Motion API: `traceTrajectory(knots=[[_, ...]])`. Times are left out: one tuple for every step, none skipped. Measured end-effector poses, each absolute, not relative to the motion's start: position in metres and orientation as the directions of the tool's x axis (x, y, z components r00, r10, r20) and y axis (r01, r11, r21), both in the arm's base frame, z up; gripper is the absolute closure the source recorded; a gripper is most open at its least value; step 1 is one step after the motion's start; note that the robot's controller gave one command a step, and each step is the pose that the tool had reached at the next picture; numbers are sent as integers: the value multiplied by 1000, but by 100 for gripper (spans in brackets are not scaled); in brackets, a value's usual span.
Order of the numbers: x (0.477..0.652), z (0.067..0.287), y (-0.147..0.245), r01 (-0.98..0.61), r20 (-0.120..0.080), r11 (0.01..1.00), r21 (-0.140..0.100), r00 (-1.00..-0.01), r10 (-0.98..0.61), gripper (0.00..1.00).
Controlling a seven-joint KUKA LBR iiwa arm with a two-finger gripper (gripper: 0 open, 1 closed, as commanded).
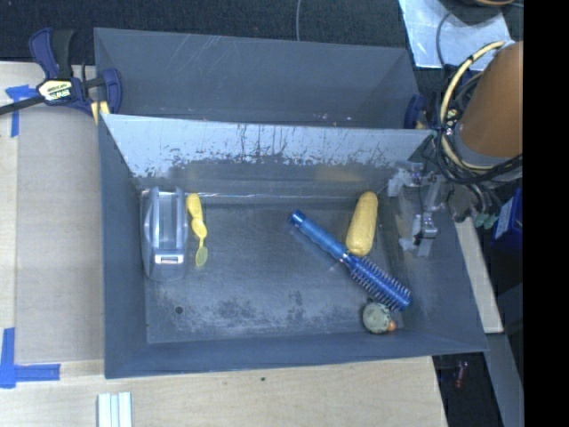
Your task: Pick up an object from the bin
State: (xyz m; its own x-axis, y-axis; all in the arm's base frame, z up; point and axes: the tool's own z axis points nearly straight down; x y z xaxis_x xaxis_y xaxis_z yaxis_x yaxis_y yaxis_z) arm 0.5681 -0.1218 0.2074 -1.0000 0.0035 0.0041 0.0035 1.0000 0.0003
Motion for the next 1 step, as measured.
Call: traceTrajectory(knots=[[570, 212, -121, 0, -4, 1000, -1, -1000, 0, 0]])
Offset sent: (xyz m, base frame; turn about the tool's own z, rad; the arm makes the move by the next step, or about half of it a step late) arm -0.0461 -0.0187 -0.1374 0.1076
